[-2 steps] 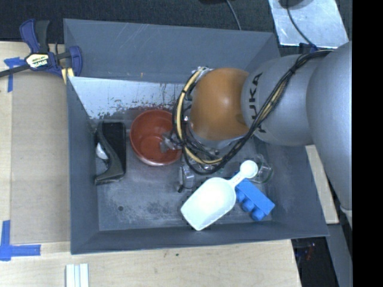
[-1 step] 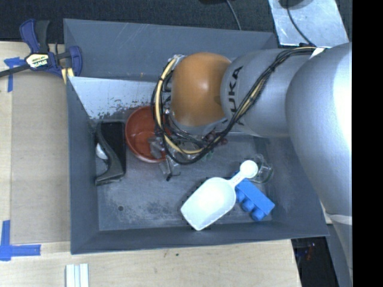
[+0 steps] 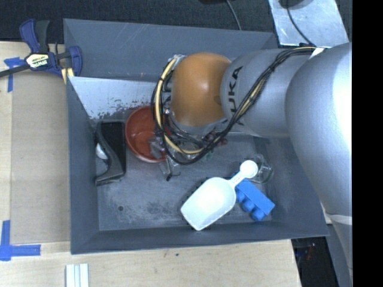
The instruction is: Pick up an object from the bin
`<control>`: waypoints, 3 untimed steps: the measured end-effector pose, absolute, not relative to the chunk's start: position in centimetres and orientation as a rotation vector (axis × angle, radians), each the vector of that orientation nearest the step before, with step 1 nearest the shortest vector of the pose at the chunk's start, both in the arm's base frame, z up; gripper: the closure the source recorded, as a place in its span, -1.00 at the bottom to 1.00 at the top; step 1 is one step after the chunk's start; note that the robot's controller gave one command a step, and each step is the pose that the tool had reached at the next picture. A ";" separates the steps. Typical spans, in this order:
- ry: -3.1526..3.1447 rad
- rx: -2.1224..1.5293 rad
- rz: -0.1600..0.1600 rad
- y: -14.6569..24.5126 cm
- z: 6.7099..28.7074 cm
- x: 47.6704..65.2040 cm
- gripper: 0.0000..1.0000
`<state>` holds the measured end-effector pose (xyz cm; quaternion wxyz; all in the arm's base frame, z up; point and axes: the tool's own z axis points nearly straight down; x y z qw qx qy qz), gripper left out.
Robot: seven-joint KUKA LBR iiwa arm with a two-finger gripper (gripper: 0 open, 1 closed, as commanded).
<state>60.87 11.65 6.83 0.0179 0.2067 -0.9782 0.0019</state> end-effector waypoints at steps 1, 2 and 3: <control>-3.033 0.636 0.007 11.5 9.5 60.6 1.00; -3.039 0.636 0.004 11.6 12.9 60.7 1.00; -3.043 0.637 0.005 11.7 16.0 60.8 1.00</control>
Offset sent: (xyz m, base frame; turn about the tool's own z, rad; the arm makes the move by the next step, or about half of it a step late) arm -0.0024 -0.0012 0.0899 0.0017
